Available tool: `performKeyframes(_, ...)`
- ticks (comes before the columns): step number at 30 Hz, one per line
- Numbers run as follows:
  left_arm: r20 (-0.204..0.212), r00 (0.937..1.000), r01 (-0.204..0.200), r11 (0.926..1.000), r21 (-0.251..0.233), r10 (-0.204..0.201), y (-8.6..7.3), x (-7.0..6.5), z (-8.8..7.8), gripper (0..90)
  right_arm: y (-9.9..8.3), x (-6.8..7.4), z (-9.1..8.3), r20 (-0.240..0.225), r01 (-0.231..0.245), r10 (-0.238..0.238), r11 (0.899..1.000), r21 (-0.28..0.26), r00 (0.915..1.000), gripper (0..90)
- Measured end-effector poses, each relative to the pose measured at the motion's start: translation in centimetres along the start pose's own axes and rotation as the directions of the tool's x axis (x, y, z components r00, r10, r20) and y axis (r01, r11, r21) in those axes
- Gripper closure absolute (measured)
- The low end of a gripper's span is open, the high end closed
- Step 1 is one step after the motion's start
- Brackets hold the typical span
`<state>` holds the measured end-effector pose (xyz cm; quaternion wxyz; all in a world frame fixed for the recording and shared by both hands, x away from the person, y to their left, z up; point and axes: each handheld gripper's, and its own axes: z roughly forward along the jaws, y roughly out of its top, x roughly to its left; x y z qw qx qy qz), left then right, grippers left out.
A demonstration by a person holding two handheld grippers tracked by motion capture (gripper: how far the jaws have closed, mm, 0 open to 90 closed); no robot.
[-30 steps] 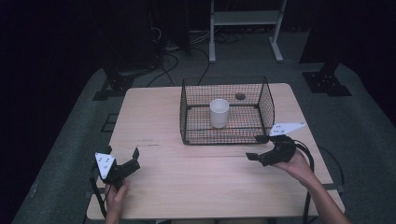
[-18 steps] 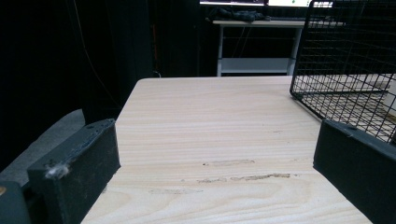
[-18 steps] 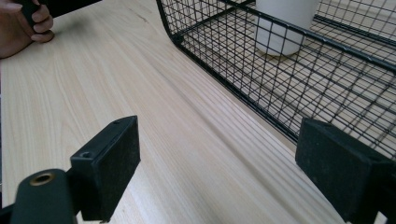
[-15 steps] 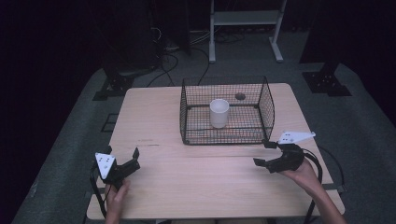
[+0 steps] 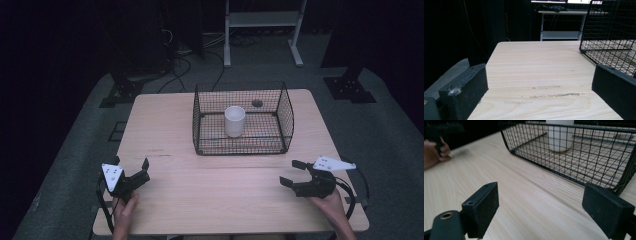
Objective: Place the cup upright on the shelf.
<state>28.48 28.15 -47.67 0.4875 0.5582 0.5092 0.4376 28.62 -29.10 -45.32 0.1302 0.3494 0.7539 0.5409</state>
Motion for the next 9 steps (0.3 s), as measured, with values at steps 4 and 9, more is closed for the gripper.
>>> performKeyframes(4,0.001,1.0000,0.003,1.0000,0.000,-0.003,0.0,0.1,0.0,0.0,-0.8,1.2,-0.7,0.032,0.025,-0.025,1.000,-0.011,0.9992,13.2)
performKeyframes(9,0.002,1.0000,0.007,1.0000,-0.001,-0.007,0.0,0.1,0.0,0.0,-2.1,1.4,-1.0,0.022,-0.020,0.021,0.999,-0.046,0.9995,13.2)
